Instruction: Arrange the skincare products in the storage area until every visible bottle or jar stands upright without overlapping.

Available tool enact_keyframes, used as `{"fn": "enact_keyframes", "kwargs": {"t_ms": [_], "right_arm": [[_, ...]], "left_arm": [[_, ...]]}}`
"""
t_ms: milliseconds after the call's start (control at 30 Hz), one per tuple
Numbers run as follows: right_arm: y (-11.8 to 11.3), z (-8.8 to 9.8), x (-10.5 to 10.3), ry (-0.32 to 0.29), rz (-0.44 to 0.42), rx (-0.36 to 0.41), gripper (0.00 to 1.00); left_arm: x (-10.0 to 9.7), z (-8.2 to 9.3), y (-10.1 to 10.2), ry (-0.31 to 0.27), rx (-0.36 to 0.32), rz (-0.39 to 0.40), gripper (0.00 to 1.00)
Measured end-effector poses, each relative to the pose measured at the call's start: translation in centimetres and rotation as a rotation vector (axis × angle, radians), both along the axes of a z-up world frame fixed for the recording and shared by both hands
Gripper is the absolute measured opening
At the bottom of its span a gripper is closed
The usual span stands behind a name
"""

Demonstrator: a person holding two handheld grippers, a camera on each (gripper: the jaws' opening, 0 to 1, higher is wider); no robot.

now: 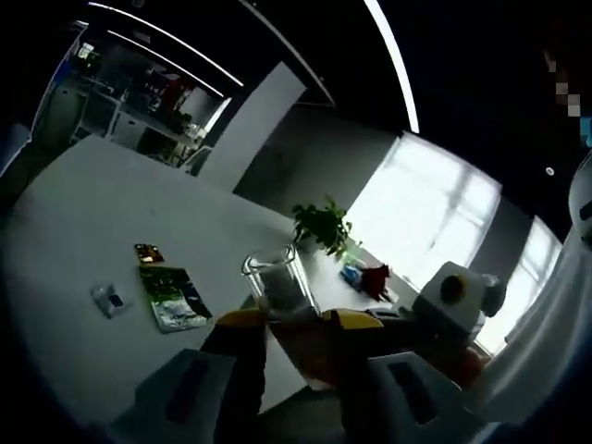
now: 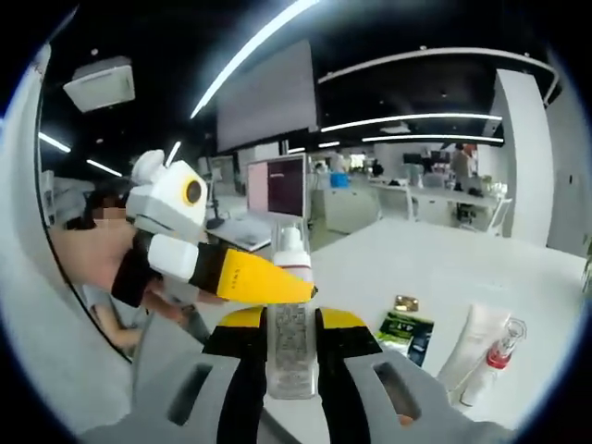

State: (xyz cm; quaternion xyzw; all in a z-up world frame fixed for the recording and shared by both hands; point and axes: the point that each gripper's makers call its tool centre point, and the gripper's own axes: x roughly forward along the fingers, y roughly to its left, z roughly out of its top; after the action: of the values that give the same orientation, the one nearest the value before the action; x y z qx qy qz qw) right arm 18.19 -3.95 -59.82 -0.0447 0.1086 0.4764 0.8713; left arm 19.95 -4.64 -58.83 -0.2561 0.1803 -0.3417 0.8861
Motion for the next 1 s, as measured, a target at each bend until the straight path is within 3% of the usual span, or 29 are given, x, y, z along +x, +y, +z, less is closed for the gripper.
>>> {"fn": "enact_keyframes", "kwargs": {"t_ms": [233, 333, 467, 600, 700, 833, 1000], "right_arm": [[0.0, 0.1, 0.1, 0.016, -0.002, 0.010, 0.20], [0.3, 0.1, -0.2, 0.038, 0.033, 0.017, 0.21], [0.4, 1.1, -0.8, 0.112, 0.121, 0.103, 0.23], [0.7, 2.7, -2.5, 0.151, 0.293, 0.152, 0.25], [0.8, 3.1, -4.2, 0.252, 0.423, 0.170, 0.25], [0.9, 3.8, -5.5, 0.251, 0.519, 0.179, 0.26], [1.6, 5.4, -6.7, 0.251, 0.596, 0.236, 0.23]], "left_arm": [[0.1, 0.6, 0.1, -0.031, 0.011, 0.011, 0.18], [-0.1, 1.0, -0.1, -0.057, 0.029, -0.031, 0.16], [-0.8, 2.4, 0.2, -0.115, -0.008, -0.133, 0.16], [-2.3, 4.7, 0.1, -0.204, -0.035, -0.279, 0.16], [-3.4, 5.9, 0.0, -0.253, -0.017, -0.375, 0.16], [-5.0, 7.0, -0.2, -0.298, -0.004, -0.527, 0.16], [-6.5, 7.1, -1.1, -0.317, 0.024, -0.658, 0.16]]}}
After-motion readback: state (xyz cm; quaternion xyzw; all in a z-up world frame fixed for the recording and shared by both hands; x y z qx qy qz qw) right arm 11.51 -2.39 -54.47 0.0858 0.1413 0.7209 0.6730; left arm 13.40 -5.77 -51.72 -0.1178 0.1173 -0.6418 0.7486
